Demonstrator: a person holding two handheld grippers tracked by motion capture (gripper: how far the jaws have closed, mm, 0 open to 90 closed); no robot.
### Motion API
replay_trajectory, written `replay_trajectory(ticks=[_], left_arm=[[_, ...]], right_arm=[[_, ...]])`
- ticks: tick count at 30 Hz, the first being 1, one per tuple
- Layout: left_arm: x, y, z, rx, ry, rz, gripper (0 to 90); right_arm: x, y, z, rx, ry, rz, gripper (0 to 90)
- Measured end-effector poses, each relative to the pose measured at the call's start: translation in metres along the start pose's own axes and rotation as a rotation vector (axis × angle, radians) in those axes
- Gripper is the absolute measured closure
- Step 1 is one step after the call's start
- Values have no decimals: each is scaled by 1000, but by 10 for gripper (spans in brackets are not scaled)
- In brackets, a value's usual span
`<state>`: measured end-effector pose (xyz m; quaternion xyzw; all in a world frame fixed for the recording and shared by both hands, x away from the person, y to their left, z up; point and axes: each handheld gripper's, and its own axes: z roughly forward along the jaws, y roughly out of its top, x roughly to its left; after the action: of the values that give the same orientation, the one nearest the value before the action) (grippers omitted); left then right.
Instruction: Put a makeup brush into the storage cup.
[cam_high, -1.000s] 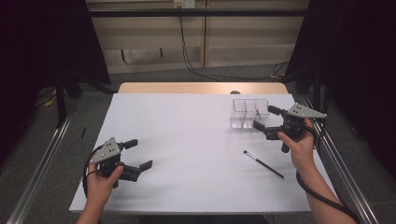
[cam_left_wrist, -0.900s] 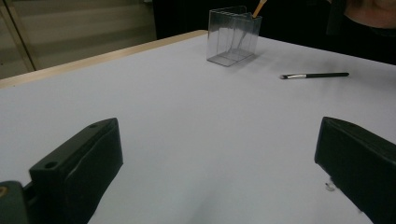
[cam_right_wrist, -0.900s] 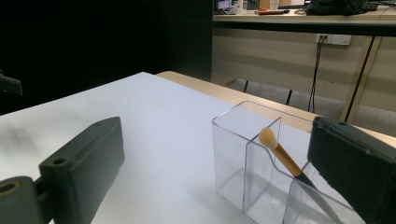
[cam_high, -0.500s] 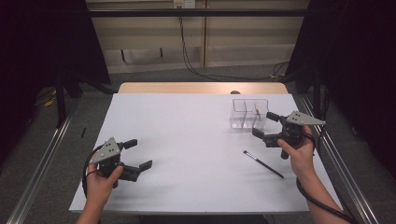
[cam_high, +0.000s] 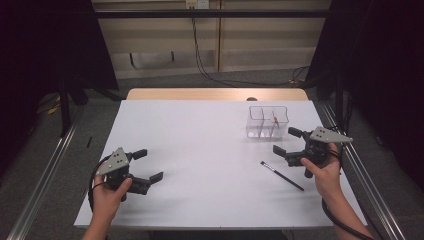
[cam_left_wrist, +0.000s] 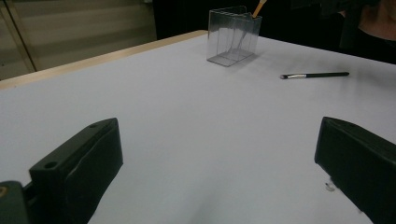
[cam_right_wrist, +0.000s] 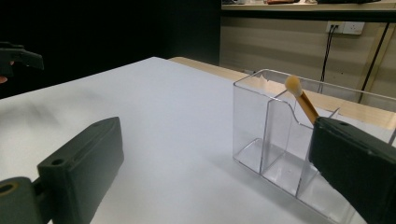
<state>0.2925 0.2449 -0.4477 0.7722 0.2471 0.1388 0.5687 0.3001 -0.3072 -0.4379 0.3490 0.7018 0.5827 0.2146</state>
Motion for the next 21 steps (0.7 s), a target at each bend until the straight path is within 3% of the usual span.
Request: replay_trajectory(ticks=[21], left_arm=[[0,0,0,-1,2,2,8]], right_arm=[[12,-15,-22,23,7,7,26]])
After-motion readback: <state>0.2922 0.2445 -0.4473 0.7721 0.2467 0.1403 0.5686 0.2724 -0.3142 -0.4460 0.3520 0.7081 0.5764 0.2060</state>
